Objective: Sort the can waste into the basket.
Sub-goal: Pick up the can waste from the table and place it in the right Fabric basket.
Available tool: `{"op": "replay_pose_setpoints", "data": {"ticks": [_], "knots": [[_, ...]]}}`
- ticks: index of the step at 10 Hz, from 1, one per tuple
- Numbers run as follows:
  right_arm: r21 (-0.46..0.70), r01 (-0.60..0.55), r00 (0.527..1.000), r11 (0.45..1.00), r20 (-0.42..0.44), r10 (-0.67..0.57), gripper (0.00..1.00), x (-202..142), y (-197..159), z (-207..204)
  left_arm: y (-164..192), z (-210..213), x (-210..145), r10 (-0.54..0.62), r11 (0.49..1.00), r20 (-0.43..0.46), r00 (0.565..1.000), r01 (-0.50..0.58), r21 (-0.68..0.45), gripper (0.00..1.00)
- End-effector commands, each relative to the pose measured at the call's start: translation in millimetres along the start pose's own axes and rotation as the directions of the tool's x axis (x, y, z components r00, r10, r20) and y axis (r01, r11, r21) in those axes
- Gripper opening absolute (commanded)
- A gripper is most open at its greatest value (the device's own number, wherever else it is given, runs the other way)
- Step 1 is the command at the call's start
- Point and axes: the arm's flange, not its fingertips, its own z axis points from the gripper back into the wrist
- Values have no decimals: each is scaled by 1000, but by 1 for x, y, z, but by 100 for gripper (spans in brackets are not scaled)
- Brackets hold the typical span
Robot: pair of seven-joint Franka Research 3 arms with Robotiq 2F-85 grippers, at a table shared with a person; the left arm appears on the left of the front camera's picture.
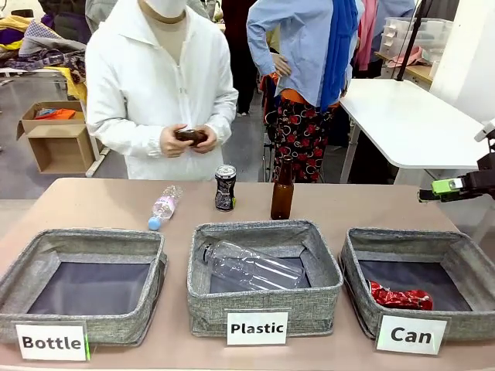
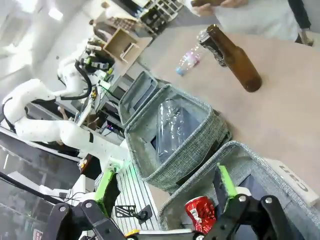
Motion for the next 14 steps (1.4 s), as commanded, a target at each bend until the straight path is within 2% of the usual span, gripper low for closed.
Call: {"op": "replay_pose_setpoints", "data": {"ticks": [1, 6, 7, 8, 9, 11, 13, 14], "knots": [[8, -9, 1000, 1000, 5, 9, 100, 2, 0, 0, -1, 0, -1, -22, 1000, -5, 1000, 22, -7, 100], [8, -9, 1000, 1000, 5, 9, 100, 2, 0, 0, 0, 0, 0, 0, 1000, 0, 1000, 0, 0, 100], [8, -9, 1000, 1000, 5, 9, 100, 2, 0, 0, -42, 46, -5, -123, 992, 67, 990, 124, -13, 100], [8, -9, 1000, 1000, 5, 9, 100, 2, 0, 0, -74, 91, -12, -173, 981, 117, 978, 182, -72, 100], [8, -9, 1000, 1000, 5, 9, 100, 2, 0, 0, -86, 116, -21, -201, 974, 146, 969, 214, -77, 100], [8, -9, 1000, 1000, 5, 9, 100, 2, 0, 0, -90, 141, -43, -210, 974, 188, 959, 222, -42, 100], [8, -9, 1000, 1000, 5, 9, 100, 2, 0, 0, -95, 147, -50, -245, 957, 199, 949, 269, -105, 100], [8, -9, 1000, 1000, 5, 9, 100, 2, 0, 0, -99, 142, -52, -257, 951, 176, 950, 281, -127, 100]]}}
